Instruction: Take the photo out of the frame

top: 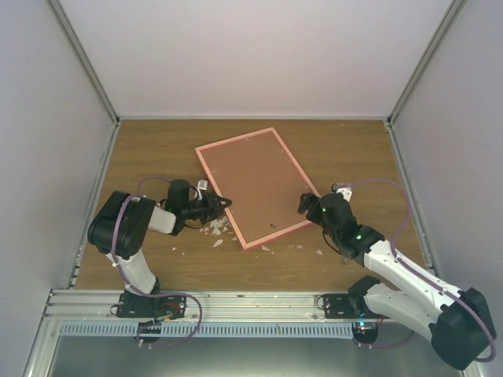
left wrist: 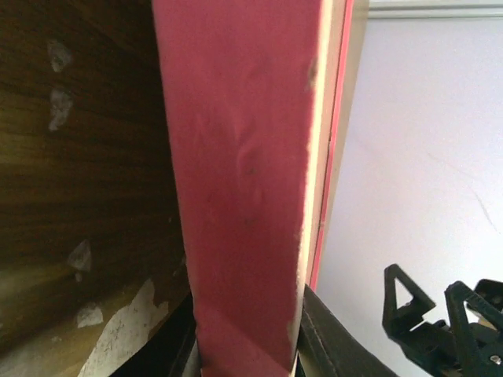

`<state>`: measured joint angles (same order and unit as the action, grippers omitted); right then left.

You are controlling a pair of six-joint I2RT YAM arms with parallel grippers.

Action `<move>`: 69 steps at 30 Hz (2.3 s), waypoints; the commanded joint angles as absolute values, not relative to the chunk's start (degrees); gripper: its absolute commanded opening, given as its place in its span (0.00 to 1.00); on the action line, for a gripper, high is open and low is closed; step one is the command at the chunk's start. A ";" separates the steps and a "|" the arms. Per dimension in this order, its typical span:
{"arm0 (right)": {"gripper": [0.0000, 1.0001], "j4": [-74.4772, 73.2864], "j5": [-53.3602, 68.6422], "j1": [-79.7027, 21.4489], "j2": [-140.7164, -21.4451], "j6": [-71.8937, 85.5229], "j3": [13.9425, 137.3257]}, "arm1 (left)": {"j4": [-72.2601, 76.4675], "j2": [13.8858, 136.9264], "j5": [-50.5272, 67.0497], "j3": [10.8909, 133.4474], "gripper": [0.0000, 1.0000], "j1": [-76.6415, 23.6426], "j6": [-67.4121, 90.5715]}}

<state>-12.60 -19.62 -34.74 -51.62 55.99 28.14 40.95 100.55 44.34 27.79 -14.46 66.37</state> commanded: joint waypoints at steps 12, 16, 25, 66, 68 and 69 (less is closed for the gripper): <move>1.00 -12.86 4.65 -18.30 -69.89 21.58 38.64 | 7.44 102.19 43.55 39.14 0.11 -13.52 38.31; 0.99 -11.94 6.35 -16.75 -75.10 19.39 39.59 | 3.22 101.20 39.24 40.56 0.20 -13.47 35.61; 1.00 -11.05 8.76 -16.23 -83.35 17.66 40.92 | -2.36 99.65 31.39 42.60 0.43 -13.53 32.72; 1.00 -22.46 15.20 -17.35 -75.05 21.81 36.50 | -7.99 95.24 17.62 44.71 0.81 -21.34 30.89; 1.00 -23.70 16.66 -17.64 -72.37 23.02 35.46 | -7.80 94.81 17.25 44.50 0.81 -21.32 30.93; 1.00 -24.39 17.39 -17.87 -71.15 23.58 35.07 | -7.63 94.68 17.25 44.33 0.82 -21.30 30.92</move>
<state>-20.53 12.27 -17.02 -75.75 20.40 36.97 -6.11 93.91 18.79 45.12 -20.60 31.40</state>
